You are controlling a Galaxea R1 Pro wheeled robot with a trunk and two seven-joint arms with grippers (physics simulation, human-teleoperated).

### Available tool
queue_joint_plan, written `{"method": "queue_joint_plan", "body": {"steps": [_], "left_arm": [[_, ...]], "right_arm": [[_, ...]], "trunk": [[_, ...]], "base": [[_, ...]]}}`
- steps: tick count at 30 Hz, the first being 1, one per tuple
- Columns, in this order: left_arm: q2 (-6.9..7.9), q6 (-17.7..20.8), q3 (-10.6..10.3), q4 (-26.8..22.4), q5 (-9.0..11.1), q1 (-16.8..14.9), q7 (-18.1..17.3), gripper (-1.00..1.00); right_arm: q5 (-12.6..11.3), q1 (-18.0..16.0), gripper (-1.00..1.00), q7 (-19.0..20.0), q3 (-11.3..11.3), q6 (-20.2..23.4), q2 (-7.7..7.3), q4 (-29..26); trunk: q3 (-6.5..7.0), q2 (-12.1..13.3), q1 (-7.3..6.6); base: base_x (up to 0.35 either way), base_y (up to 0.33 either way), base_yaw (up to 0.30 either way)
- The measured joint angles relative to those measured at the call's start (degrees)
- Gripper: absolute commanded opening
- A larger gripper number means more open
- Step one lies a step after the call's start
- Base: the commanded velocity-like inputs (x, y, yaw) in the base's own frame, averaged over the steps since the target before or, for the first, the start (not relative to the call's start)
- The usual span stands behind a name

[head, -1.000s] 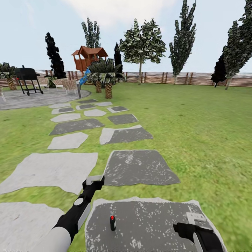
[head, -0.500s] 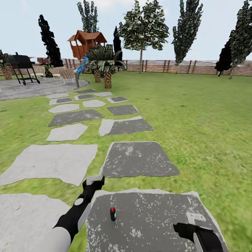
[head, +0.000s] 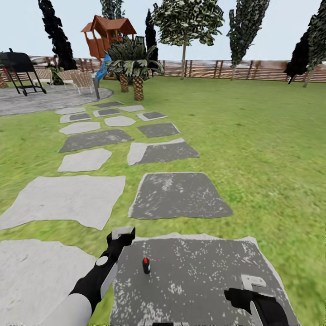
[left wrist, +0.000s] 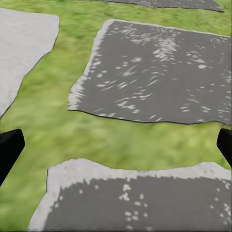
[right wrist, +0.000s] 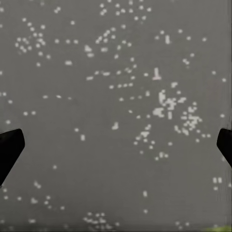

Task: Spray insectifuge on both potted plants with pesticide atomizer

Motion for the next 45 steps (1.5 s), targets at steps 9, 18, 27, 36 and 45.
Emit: {"method": "queue_joint_plan", "body": {"steps": [9, 18, 27, 36, 45], "left_arm": [[0.0, -0.1, 0.0, 0.0, -0.1, 0.0, 0.0, 1.0], [0.0, -0.1, 0.0, 0.0, -0.1, 0.0, 0.0, 1.0], [0.0, -0.1, 0.0, 0.0, -0.1, 0.0, 0.0, 1.0], [0.0, -0.1, 0.1, 0.0, -0.1, 0.0, 0.0, 1.0], [0.0, -0.1, 0.1, 0.0, -0.1, 0.0, 0.0, 1.0]], "right_arm": [[0.0, 0.0, 1.0, 0.0, -0.1, 0.0, 0.0, 0.0], [0.0, 0.0, 1.0, 0.0, -0.1, 0.0, 0.0, 0.0], [0.0, 0.0, 1.0, 0.0, 0.1, 0.0, 0.0, -0.1], [0.0, 0.0, 1.0, 0.0, 0.1, 0.0, 0.0, 0.0], [0.0, 0.0, 1.0, 0.0, -0.1, 0.0, 0.0, 0.0]], "trunk": [[-1.29, 0.0, 0.05], [-1.84, 0.0, 0.05], [-2.08, 0.0, 0.05], [-2.37, 0.0, 0.08], [-4.93, -0.2, 0.31]], "base": [[0.003, 0.0, 0.0], [0.112, -0.068, 0.0], [0.002, -0.002, -0.113], [0.0, 0.0, -0.02], [0.0, 0.0, 0.0]]}}
